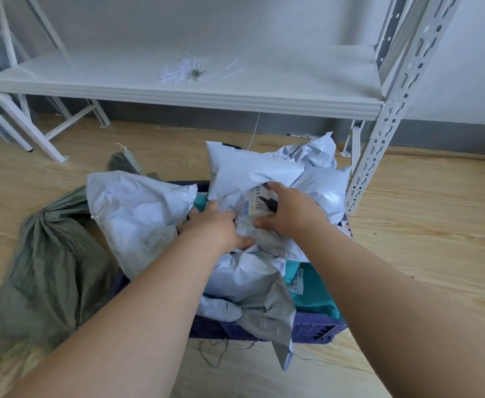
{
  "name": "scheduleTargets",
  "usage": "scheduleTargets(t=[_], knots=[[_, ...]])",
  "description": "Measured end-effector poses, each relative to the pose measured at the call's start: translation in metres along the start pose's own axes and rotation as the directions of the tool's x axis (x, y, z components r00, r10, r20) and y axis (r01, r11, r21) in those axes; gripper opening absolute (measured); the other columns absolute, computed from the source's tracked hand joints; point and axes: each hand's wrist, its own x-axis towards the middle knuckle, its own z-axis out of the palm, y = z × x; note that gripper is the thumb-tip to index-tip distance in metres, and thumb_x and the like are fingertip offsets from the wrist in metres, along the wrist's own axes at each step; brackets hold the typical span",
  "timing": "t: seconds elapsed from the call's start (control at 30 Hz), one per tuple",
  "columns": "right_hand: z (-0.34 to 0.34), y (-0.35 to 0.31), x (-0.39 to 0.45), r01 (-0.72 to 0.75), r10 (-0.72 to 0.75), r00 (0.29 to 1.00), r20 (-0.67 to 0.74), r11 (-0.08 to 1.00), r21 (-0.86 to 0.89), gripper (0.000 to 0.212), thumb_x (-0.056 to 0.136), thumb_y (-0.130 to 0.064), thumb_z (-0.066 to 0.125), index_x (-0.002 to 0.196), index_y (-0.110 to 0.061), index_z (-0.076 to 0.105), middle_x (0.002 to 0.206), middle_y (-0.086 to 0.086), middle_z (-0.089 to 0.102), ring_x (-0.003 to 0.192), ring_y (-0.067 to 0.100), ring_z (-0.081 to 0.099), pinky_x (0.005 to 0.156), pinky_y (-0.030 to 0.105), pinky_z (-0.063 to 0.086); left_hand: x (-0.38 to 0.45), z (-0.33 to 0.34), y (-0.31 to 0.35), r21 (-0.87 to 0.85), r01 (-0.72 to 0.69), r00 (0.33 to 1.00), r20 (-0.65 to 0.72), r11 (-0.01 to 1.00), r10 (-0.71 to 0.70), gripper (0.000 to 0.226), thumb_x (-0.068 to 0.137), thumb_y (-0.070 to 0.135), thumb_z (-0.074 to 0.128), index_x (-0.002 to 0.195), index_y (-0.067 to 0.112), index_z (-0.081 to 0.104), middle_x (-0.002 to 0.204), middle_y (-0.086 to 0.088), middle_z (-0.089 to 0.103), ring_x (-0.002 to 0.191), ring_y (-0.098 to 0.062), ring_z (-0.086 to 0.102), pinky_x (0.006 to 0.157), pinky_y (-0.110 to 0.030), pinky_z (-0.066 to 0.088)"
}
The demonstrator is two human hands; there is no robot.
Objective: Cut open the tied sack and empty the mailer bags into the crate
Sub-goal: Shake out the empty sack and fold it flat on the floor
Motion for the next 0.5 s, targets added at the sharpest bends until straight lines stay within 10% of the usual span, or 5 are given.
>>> scheduleTargets(t=[0.33, 0.5], knots=[[0.011, 0.012, 0.006, -0.034, 0.034, 0.995, -0.093, 0.999, 0.002, 0.075, 0.076, -0.042, 0.074, 0.139, -0.030, 0.036, 0.130, 0.008, 0.052, 0.116, 0.031, 0.053, 0.079, 0.036, 0.044, 0.026, 0.010, -0.009, -0.036, -0.212, 0.966, -0.156, 0.977, 0.204, 0.074, 0.074, 0.068, 0.062, 0.138, 0.034, 0.047, 0.149, -0.002, 0.033, 0.136, -0.033, 0.024, 0.111, -0.044, 0.029], [-0.002, 0.005, -0.012, 0.027, 0.005, 0.968, -0.251, 0.992, 0.124, 0.075, 0.073, -0.040, 0.076, 0.140, -0.031, 0.043, 0.142, 0.001, 0.046, 0.120, 0.025, 0.052, 0.087, 0.034, 0.045, -0.016, -0.001, -0.017, -0.252, -0.321, 0.863, -0.475, 0.913, 0.173, 0.057, 0.083, 0.043, 0.067, 0.135, 0.027, 0.051, 0.153, 0.007, 0.029, 0.136, -0.019, 0.032, 0.107, -0.037, 0.035]])
